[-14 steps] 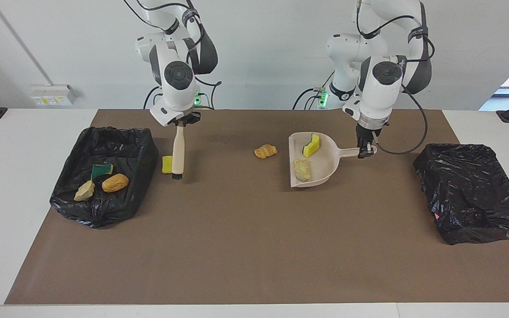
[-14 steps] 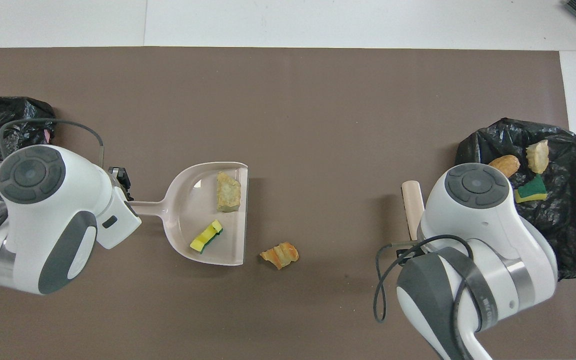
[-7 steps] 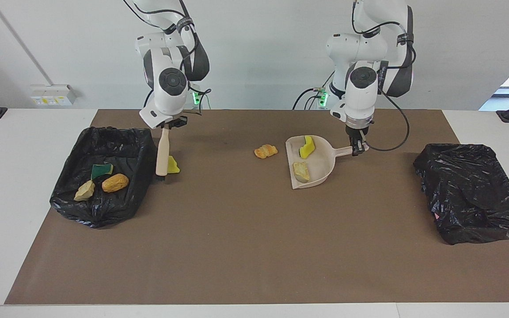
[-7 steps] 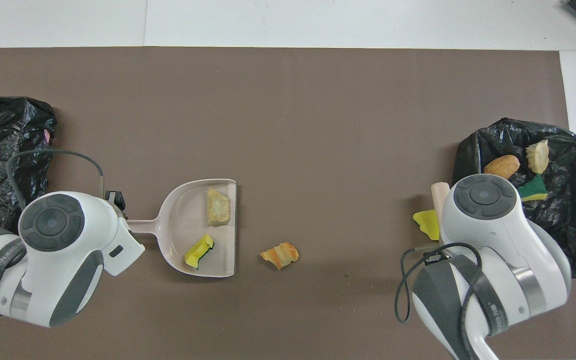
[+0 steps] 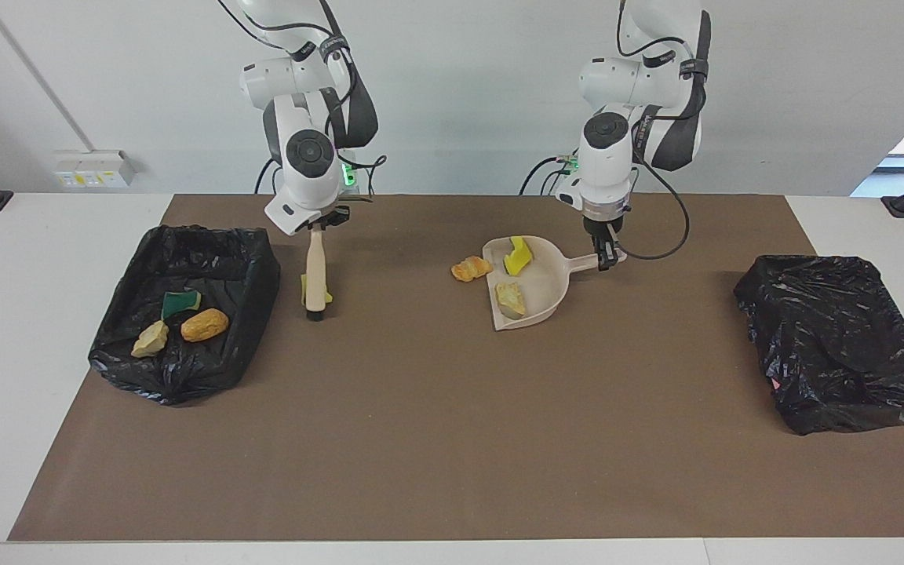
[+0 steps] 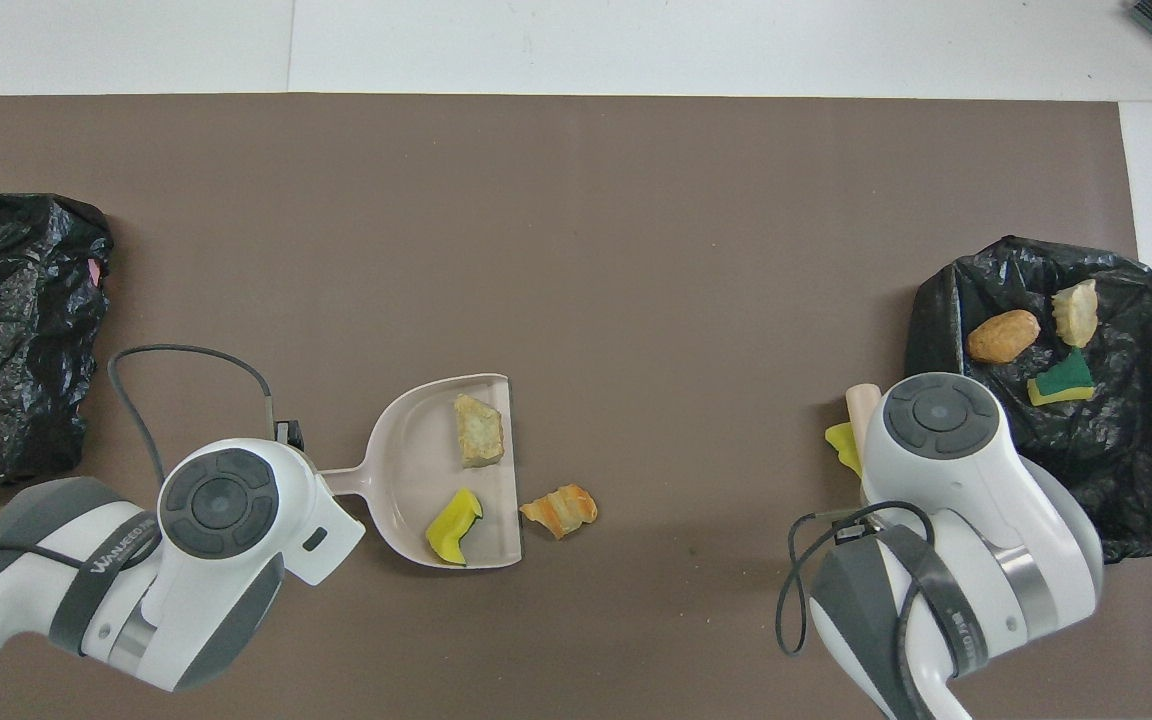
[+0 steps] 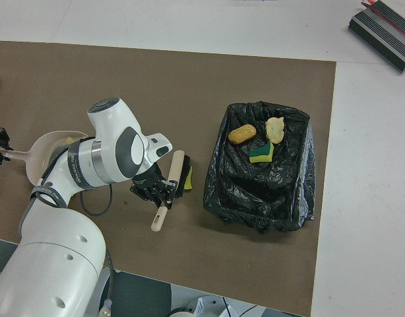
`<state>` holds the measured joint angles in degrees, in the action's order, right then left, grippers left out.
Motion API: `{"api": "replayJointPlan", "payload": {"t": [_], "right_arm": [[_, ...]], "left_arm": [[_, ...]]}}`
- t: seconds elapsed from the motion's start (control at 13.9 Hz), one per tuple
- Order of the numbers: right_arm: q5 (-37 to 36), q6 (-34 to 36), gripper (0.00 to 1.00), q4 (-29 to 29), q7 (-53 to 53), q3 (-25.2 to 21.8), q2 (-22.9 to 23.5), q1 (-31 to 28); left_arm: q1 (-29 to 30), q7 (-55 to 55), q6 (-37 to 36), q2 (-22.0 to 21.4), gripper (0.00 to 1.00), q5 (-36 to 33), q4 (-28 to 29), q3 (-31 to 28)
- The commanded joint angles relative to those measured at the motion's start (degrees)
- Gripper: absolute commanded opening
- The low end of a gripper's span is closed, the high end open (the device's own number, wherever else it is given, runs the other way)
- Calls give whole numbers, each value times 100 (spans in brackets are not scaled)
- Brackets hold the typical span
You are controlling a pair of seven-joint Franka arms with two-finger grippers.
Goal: Sweep and dump trash in bin
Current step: 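Sweep the chunks near the bag toward the dustpan with the right gripper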
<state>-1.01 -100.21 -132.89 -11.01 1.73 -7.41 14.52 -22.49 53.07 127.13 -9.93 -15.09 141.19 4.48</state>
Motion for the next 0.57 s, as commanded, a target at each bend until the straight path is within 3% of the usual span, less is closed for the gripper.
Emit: {"api": "replayJointPlan", "payload": {"t": [0.0, 0.29, 0.5], "right_arm": [[652, -174, 0, 70, 292, 11, 46, 252], [1619, -622, 0, 219, 222, 20, 134, 797], [1998, -640, 0, 762, 108, 29, 467, 894]], "left_arm": [[-238, -375, -12, -168, 0, -125, 145, -44], [-432, -895, -30, -98, 0, -117, 119, -35], [-441, -921, 23, -71, 0, -47, 92, -26]]}}
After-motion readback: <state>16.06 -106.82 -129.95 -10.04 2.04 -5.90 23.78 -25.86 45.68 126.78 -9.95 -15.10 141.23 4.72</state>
